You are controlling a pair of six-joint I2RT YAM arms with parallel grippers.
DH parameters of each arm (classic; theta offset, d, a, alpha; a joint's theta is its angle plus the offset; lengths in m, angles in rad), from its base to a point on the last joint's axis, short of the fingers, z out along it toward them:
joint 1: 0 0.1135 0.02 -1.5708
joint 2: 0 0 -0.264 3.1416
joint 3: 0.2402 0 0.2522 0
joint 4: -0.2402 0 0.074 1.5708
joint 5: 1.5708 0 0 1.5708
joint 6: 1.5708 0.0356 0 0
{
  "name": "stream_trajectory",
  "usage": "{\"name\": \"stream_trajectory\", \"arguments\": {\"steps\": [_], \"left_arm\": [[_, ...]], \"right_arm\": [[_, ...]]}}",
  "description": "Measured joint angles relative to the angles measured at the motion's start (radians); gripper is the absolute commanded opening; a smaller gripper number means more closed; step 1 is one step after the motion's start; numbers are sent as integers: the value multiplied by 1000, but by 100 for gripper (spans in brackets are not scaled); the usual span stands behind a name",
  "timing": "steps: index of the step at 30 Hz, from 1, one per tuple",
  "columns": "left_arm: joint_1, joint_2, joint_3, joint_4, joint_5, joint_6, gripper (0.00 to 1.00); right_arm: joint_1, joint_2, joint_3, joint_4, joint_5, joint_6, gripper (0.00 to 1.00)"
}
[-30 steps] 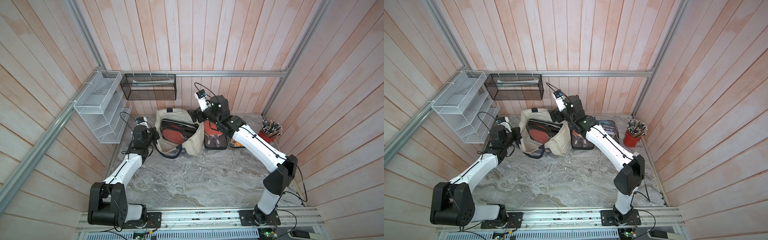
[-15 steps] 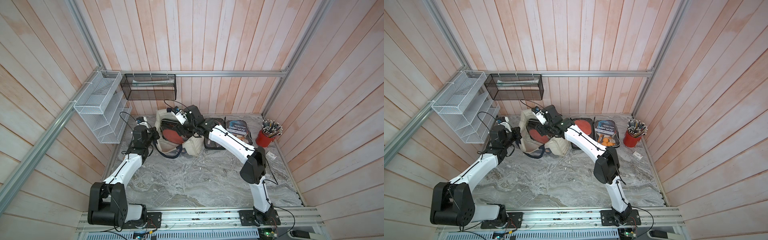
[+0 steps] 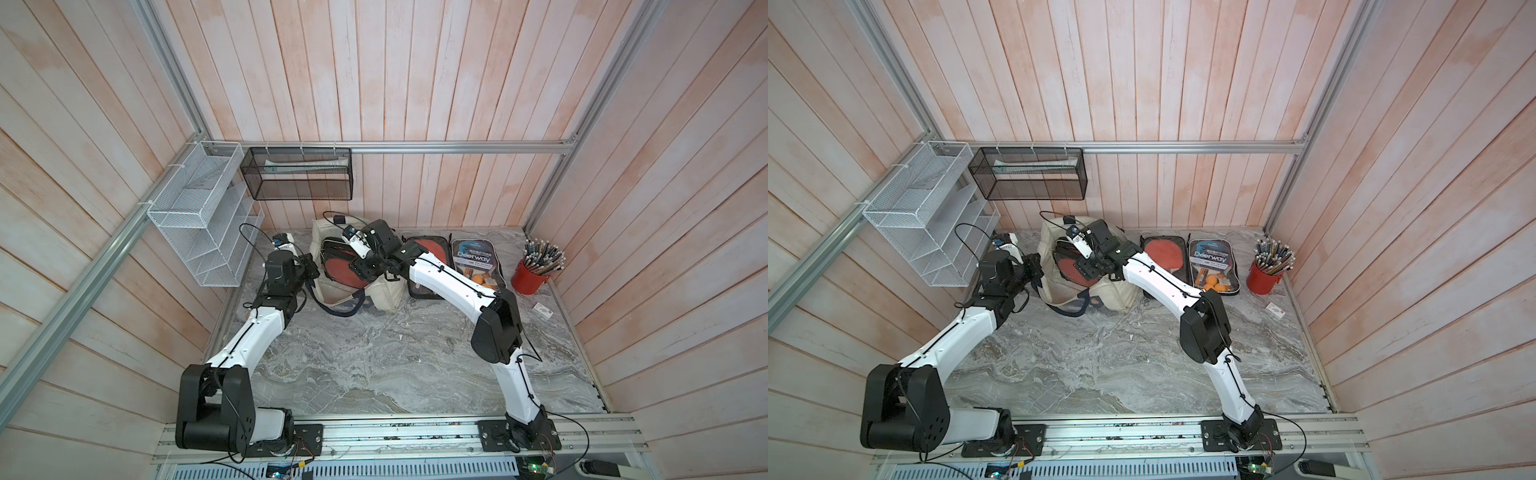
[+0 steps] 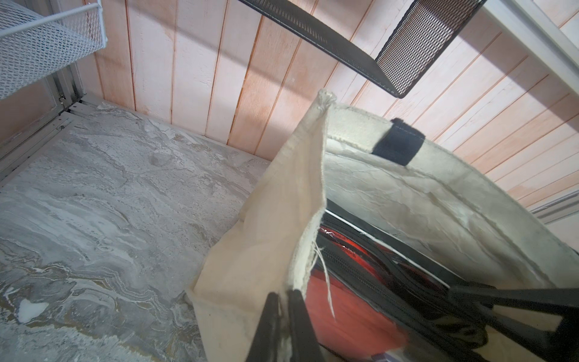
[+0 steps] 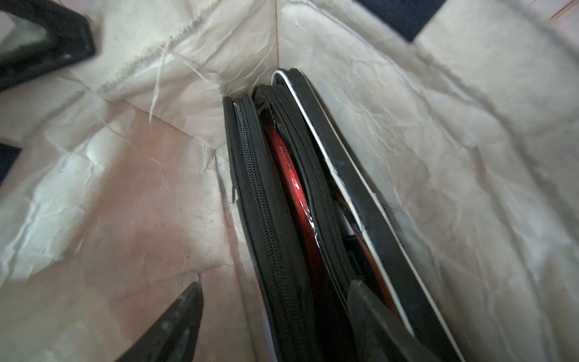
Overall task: Remove the ping pong set from the canvas bag
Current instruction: Pick up the ping pong set from the canvas bag.
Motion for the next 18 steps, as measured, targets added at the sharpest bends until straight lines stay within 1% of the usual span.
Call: {"name": "stream_trajectory", "arguments": {"steps": [5, 13, 15, 16, 18], "left_arm": [[0, 0, 0, 0, 0, 0, 0], [0, 0, 0, 1, 0, 0, 0], [0, 0, 0, 1, 0, 0, 0], [0, 0, 0, 1, 0, 0, 0], [0, 0, 0, 2, 0, 0, 0]], "right_arm": [[0, 7, 0, -14, 8, -1, 73], [0, 32, 0, -15, 31, -10, 67], [1, 43, 0, -15, 35, -12, 62], [1, 50, 0, -14, 38, -14, 57], [1, 59, 0, -15, 43, -19, 40]]}}
